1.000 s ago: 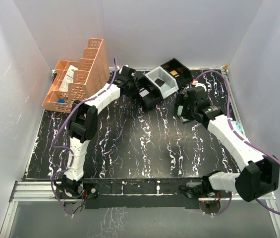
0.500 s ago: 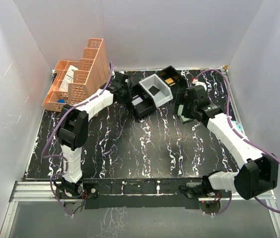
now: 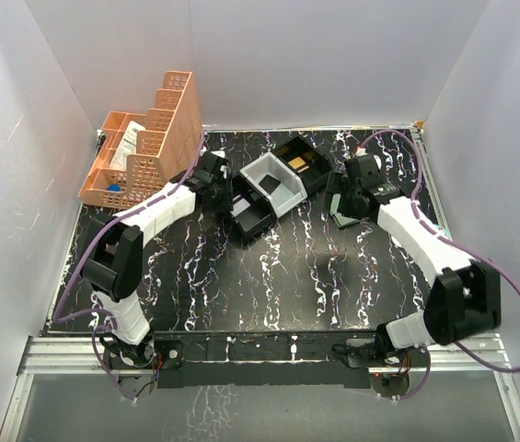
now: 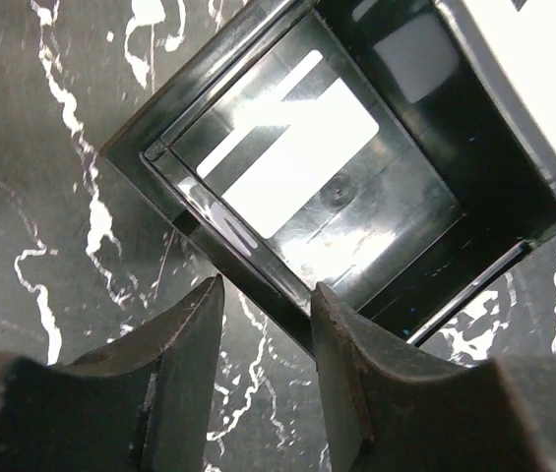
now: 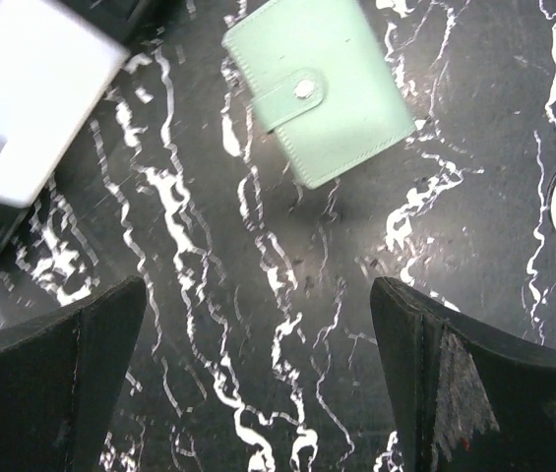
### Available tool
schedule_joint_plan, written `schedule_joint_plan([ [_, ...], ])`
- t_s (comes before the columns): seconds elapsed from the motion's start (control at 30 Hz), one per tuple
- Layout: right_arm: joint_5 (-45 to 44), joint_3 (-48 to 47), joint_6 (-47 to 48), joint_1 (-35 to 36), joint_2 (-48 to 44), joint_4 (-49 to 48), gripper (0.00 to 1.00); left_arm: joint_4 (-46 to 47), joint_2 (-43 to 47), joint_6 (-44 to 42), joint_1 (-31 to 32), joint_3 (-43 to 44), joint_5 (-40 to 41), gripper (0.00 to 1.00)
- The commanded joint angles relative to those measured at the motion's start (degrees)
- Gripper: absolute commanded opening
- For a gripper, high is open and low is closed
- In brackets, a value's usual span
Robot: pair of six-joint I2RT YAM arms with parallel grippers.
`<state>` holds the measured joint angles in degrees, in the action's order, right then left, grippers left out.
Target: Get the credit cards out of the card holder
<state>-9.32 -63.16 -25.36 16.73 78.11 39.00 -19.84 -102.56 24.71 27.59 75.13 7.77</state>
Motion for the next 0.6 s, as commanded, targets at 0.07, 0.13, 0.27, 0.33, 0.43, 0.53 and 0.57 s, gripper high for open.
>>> schedule_joint_plan([
  [0.07,0.81,-9.55,2.4,-5.98,11.17,-0.77,0.98,-3.1,3.91,-2.56,0.03,-3.23,-1.32,0.54],
  [0.13,2.31,-11.57,3.3,-7.49,14.43,-1.7,0.98,-2.57,4.6,-0.65,0.07,-2.76,-2.34,0.64],
  [0.27,6.87,-15.93,5.22,-9.0,20.98,-3.25,0.98,0.69,6.37,3.69,0.09,-4.05,-5.35,0.85],
  [0.33,7.11,-17.83,5.57,-9.05,25.1,-3.79,0.98,0.46,6.47,5.71,0.07,-4.48,-5.33,0.86],
  [0.43,5.72,-21.4,6.26,-9.17,29.96,-2.38,0.98,-1.19,5.3,7.62,0.09,-4.29,-4.99,0.82],
  [0.53,4.41,-23.34,7.08,-9.52,34.05,-2.28,0.97,-2.24,4.02,8.03,0.09,-4.16,-4.71,0.72],
  [0.57,4.04,-24.31,7.54,-9.52,35.26,-1.34,0.97,-2.49,3.63,7.74,0.09,-4.06,-4.7,0.68],
])
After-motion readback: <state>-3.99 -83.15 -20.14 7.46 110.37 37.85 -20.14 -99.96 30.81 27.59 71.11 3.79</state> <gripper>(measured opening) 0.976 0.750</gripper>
